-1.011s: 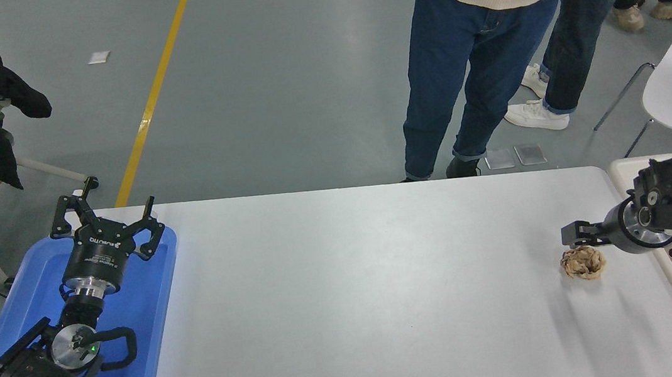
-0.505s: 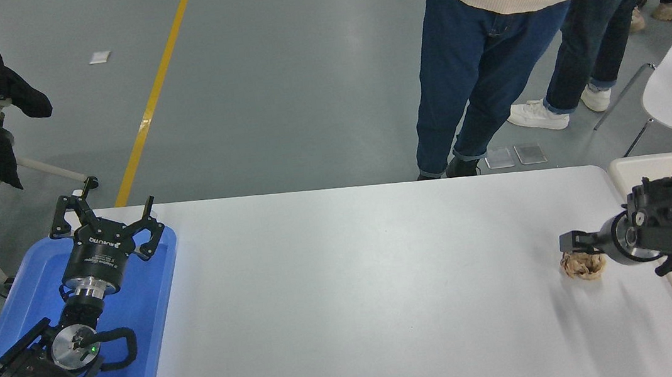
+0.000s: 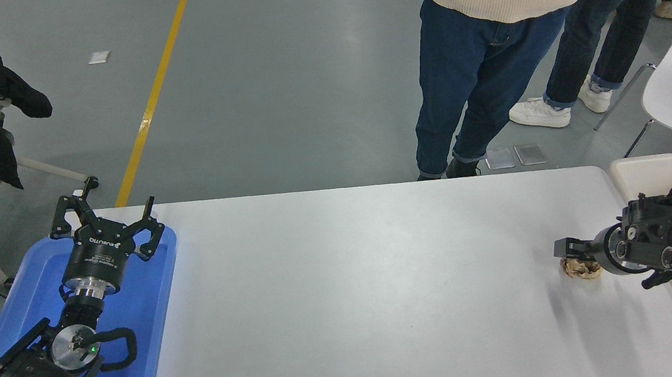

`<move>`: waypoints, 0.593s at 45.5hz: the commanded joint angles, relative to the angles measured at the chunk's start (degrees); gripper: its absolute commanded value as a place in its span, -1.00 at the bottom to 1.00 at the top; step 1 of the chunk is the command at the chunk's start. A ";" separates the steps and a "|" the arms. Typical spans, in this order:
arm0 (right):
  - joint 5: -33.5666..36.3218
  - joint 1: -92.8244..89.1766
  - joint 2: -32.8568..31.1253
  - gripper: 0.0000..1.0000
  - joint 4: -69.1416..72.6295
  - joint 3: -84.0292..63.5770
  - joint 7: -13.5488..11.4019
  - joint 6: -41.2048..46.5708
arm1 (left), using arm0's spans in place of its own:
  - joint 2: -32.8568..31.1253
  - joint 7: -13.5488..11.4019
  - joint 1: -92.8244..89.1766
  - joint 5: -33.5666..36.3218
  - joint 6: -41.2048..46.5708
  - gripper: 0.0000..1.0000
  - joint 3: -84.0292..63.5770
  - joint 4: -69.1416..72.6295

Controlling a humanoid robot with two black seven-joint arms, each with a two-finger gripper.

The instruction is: Pick up paper ball place in dustbin

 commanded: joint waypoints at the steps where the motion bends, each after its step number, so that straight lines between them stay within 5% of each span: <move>1: 2.99 -1.27 0.49 0.20 -0.03 0.57 -0.06 0.31 | 0.00 0.00 -0.06 0.00 0.00 1.00 0.00 0.00; 13: 4.31 -1.98 0.32 -1.00 0.23 0.74 -0.23 0.58 | 0.00 0.00 -0.06 0.00 0.00 1.00 0.00 0.00; 27: 9.94 0.04 -1.00 -1.00 3.39 -0.22 -0.32 1.63 | 0.00 0.00 -0.06 0.09 0.00 1.00 0.00 0.00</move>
